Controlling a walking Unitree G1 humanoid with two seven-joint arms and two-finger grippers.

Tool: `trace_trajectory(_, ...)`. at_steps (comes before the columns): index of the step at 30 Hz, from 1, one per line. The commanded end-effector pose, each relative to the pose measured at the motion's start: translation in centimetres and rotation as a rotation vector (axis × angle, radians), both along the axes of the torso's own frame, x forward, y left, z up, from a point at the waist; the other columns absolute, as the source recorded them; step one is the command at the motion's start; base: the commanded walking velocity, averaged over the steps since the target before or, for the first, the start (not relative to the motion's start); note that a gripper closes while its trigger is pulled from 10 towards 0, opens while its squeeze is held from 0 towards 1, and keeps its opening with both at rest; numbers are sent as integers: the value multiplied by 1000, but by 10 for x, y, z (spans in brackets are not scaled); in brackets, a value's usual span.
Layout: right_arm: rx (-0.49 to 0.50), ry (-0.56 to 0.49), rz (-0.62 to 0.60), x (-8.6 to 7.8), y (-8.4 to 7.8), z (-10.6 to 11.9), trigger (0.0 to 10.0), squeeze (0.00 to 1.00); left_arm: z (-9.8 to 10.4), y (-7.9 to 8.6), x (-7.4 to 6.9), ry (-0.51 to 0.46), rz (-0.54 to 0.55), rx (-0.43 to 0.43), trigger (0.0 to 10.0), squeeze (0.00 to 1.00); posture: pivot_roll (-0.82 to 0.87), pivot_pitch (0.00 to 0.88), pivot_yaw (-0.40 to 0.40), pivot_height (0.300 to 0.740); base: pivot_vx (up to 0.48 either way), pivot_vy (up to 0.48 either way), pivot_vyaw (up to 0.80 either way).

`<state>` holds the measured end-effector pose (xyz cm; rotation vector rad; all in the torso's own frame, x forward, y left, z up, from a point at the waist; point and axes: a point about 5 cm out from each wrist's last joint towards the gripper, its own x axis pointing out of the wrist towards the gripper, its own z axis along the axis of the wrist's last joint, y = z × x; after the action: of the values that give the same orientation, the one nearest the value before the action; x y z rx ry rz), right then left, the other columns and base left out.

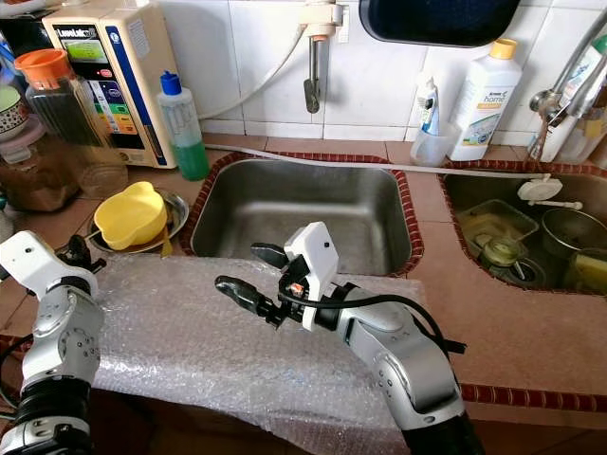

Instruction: Kitchen organization

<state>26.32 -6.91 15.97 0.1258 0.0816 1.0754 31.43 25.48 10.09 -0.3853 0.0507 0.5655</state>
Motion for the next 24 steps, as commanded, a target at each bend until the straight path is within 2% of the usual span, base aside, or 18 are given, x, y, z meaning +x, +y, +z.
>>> trace_trajectory(1, -6, -18, 3, 1, 1, 3, 10000, 31, 5, 1, 3, -21, 4, 4, 353, 0, 46, 0, 54, 740, 0, 0, 0)
trace_trajectory(3, -7, -18, 1, 1, 1, 3, 10000, 31, 6, 2, 3, -25, 0, 17, 627, 0, 45, 0, 54, 740, 0, 0, 0)
trace_trajectory(8, -9, -19, -1, 1, 1, 3, 10000, 20, 10, 4, 4, -38, 0, 53, 0, 0, 45, 0, 55, 740, 0, 0, 0)
trace_trajectory(18, -18, -25, -1, 1, 1, 2, 10000, 0, 13, 6, 5, -44, 1, 87, 0, 0, 45, 0, 55, 740, 0, 0, 0)
trace_trajectory(24, -26, -27, 0, 1, 1, 2, 10000, 0, 12, 7, 4, -13, -3, 114, 0, 0, 45, 0, 55, 740, 0, 0, 0)
